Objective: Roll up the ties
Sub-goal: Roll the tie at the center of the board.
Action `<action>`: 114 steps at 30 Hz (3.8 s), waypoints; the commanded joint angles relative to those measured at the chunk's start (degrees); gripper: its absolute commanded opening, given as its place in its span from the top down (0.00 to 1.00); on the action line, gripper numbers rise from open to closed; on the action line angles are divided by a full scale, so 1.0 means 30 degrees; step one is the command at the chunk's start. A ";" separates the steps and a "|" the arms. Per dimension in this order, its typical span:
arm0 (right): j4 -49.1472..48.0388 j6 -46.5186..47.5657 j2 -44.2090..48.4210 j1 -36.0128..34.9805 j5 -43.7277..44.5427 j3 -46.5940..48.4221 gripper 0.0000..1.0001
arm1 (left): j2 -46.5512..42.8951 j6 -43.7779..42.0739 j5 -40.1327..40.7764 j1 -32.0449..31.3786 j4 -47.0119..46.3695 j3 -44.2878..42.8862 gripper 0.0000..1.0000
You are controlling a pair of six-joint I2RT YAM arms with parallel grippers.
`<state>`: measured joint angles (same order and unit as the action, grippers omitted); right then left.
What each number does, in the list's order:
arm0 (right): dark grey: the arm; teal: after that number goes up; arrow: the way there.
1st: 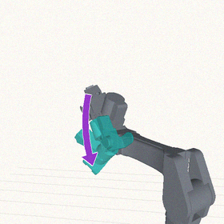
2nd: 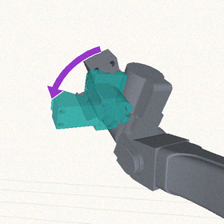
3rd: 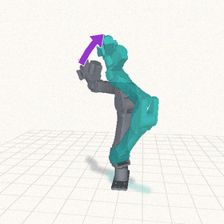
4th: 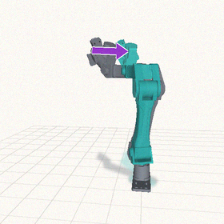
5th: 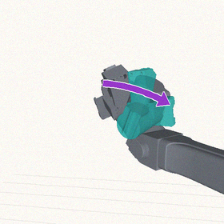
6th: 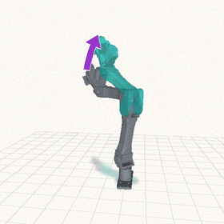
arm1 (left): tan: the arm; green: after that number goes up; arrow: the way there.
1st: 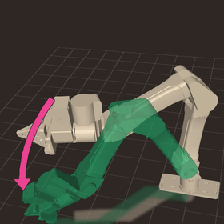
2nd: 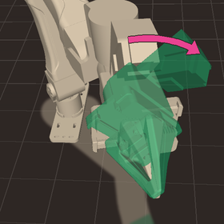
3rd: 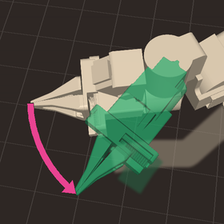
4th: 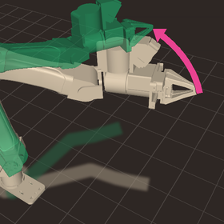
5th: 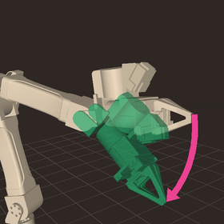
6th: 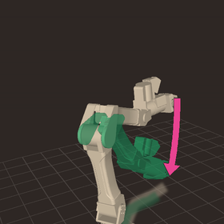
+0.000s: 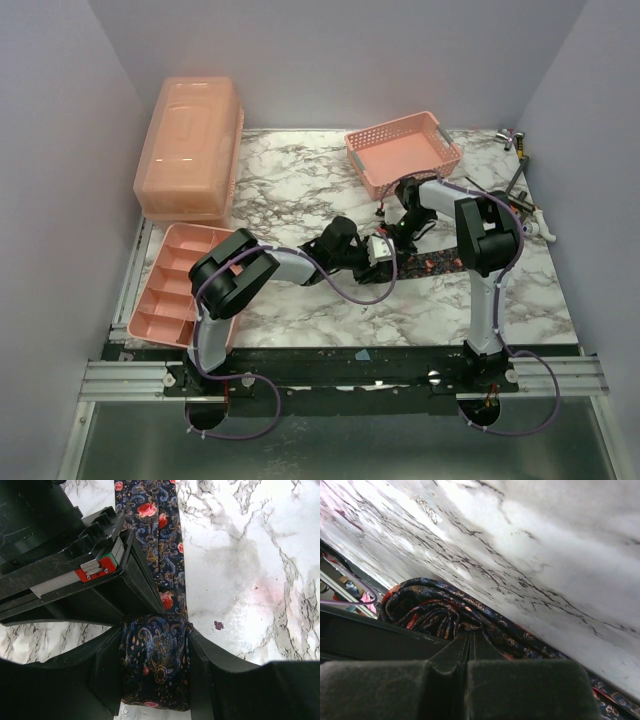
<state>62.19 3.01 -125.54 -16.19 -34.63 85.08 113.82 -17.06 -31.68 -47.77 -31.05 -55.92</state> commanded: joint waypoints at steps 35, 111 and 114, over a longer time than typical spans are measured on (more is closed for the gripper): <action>-0.6383 0.0230 -0.1272 -0.1081 0.4564 -0.2608 1.00 | -0.0624 0.3975 -0.4289 0.2255 -0.4816 0.4150 0.36; -0.4192 0.2454 -0.0142 0.0650 0.4056 -0.2909 1.00 | -0.0060 -0.0228 -0.3130 0.1347 0.2114 0.1577 0.30; -0.4332 0.2562 -0.0136 0.0658 0.4884 -0.3076 0.99 | -0.0459 0.0236 -0.3539 0.1528 -0.0212 0.2418 0.25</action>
<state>55.51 7.07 -122.19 -14.24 -41.10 78.67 112.31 -17.12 -37.50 -43.92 -27.16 -52.93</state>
